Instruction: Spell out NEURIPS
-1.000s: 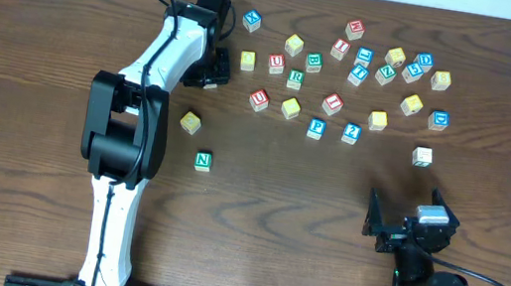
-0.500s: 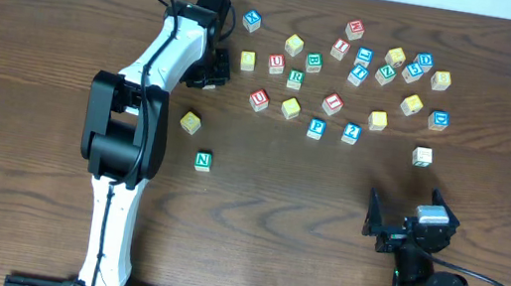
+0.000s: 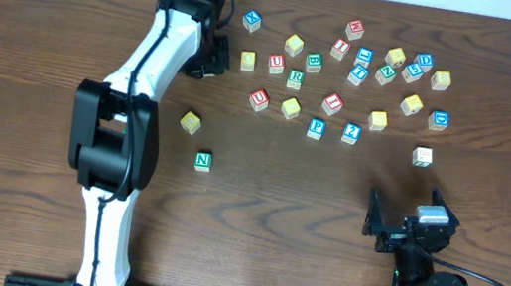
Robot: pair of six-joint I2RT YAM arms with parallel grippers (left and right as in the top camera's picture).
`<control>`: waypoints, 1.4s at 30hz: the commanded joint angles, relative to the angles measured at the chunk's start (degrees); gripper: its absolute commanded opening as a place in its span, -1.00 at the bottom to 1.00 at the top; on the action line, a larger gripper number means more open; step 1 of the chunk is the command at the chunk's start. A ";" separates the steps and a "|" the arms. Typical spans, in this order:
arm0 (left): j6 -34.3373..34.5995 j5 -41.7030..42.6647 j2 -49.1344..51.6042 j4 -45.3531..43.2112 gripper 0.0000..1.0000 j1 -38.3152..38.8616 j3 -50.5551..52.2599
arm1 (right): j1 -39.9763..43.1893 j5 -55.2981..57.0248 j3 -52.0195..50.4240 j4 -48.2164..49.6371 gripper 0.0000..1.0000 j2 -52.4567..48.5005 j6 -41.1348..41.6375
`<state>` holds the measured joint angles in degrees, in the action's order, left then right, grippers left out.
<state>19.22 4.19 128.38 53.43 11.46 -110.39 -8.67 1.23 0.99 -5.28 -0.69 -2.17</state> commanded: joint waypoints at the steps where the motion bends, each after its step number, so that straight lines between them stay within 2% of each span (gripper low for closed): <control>1: -1.44 -0.09 -4.04 1.05 -0.48 0.13 -1.29 | 0.59 0.09 -0.17 -0.11 0.98 0.31 -0.68; 12: -6.43 -0.11 -13.86 11.28 -0.50 1.51 -1.29 | 0.59 0.09 -0.17 -0.11 0.99 0.31 -0.68; 16: -8.07 -0.11 -17.35 16.24 -0.63 3.56 -1.27 | 0.59 0.09 -0.17 -0.11 0.99 0.31 -0.68; 18: -9.68 -0.13 -18.93 18.32 -0.63 5.07 -1.27 | 0.59 0.09 -0.17 -0.11 0.99 0.31 -0.68; 24: -10.01 -0.33 -22.45 21.31 -0.81 9.38 -0.50 | 0.59 0.09 -0.17 -0.11 0.98 0.31 -0.68; 31: -8.41 -3.19 -27.36 19.32 -0.85 12.96 5.44 | 0.59 0.09 -0.17 -0.11 0.98 0.31 -0.68; 38: -4.81 -4.15 -37.03 11.41 -0.85 15.10 21.05 | 0.59 0.09 -0.17 -0.11 0.98 0.31 -0.68; 42: -3.39 -1.97 -42.42 5.51 -0.84 16.26 30.47 | 0.59 0.09 -0.17 -0.11 0.99 0.31 -0.68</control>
<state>13.72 1.43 89.17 60.69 26.94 -84.49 -8.67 1.23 0.99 -5.28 -0.69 -2.15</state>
